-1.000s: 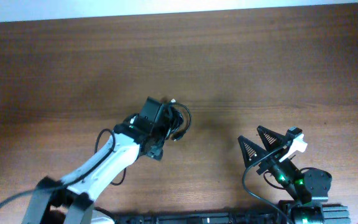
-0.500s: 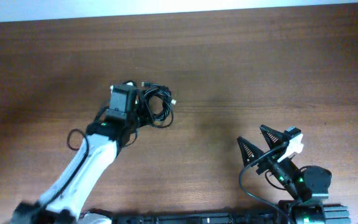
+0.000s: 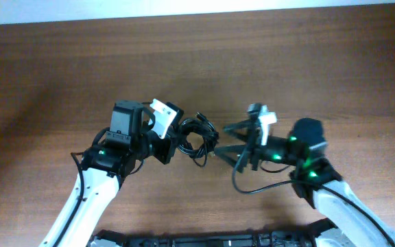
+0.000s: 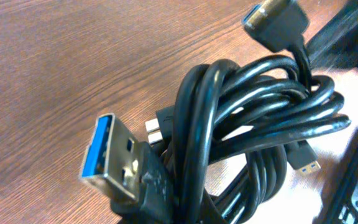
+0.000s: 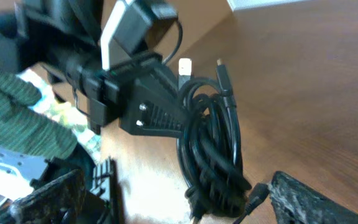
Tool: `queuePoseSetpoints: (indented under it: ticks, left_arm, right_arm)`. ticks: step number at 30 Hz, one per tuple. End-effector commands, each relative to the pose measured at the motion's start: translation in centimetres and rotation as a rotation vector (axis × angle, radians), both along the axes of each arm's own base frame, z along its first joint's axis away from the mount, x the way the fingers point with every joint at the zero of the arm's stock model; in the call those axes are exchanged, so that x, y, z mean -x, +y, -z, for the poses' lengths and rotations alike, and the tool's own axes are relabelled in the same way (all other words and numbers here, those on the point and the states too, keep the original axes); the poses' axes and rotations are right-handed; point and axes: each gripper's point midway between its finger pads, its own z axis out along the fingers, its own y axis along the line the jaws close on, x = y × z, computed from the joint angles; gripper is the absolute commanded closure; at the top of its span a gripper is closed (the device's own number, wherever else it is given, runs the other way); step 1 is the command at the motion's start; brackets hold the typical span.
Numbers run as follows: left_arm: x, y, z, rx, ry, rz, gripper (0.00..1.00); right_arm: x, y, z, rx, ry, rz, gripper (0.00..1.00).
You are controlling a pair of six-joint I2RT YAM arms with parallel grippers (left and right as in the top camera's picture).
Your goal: Untangle cables
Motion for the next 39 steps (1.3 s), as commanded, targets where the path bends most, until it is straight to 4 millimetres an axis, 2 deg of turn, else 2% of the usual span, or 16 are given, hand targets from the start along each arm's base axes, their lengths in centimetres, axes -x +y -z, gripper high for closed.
queuePoseSetpoints:
  ticks: [1, 2, 6, 7, 8, 10, 12, 15, 16, 19, 26, 31, 32, 34, 36, 39]
  left_arm:
    - [0.5, -0.7, -1.1, 0.041, -0.030, 0.061, 1.00]
    - [0.9, -1.2, -1.4, 0.063, -0.035, 0.097, 1.00]
    - [0.5, -0.7, -1.1, 0.035, -0.042, 0.072, 0.96]
    - [0.4, -0.6, -1.1, 0.028, -0.044, 0.067, 0.94]
    - [0.2, -0.7, -1.2, 0.030, -0.054, 0.067, 0.90]
    - [-0.7, -0.9, -2.1, 0.049, -0.106, 0.063, 0.62]
    - [-1.9, -1.3, -4.7, 0.086, -0.210, 0.058, 0.37]
    - [-2.8, -1.6, -7.3, 0.134, -0.301, 0.036, 0.20]
    - [-3.0, -1.3, -7.3, 0.122, -0.307, 0.021, 0.21]
    - [-4.6, 0.9, -5.9, 0.001, -0.313, -0.107, 0.42]
    - [-4.4, 1.0, -4.7, -0.042, -0.298, -0.080, 0.40]
    - [-4.7, -0.8, -2.9, -0.058, -0.284, -0.016, 0.42]
    - [-5.0, -1.2, -2.9, -0.054, -0.294, -0.011, 0.52]
    - [-5.5, -1.2, -3.0, -0.053, -0.311, -0.018, 1.00]
    - [-5.4, -1.2, -2.9, -0.054, -0.306, -0.017, 1.00]
    - [-5.3, -1.2, -2.8, -0.057, -0.298, -0.016, 1.00]
  right_arm:
    - [-1.3, 1.7, 2.7, 0.054, 0.032, 0.042, 0.21]
    - [-1.4, 1.9, 3.5, 0.065, 0.053, 0.043, 0.28]
    - [-1.6, 2.0, 3.3, 0.041, 0.095, 0.055, 0.89]
    - [-1.6, 1.9, 3.4, 0.042, 0.095, 0.056, 0.96]
    - [-1.6, 1.9, 3.4, 0.042, 0.096, 0.056, 0.96]
    - [-1.6, 1.9, 3.5, 0.044, 0.101, 0.056, 0.96]
    - [-1.5, 1.9, 3.9, 0.053, 0.121, 0.056, 0.96]
    - [-1.4, 1.9, 3.9, 0.054, 0.123, 0.055, 0.96]
    - [-1.4, 1.9, 3.9, 0.054, 0.124, 0.053, 0.96]
    - [-1.2, 2.0, 3.9, 0.051, 0.125, 0.040, 0.96]
    - [-0.7, 2.2, 3.7, 0.043, 0.128, 0.008, 0.96]
    - [-0.5, 2.2, 3.7, 0.041, 0.129, -0.001, 0.96]
    - [-0.4, 2.3, 3.6, 0.038, 0.130, -0.011, 0.96]
    - [-0.3, 2.3, 3.6, 0.038, 0.131, -0.014, 0.96]
    - [-0.3, 2.3, 3.6, 0.038, 0.131, -0.014, 0.96]
    - [-0.3, 2.3, 3.6, 0.037, 0.130, -0.013, 0.86]
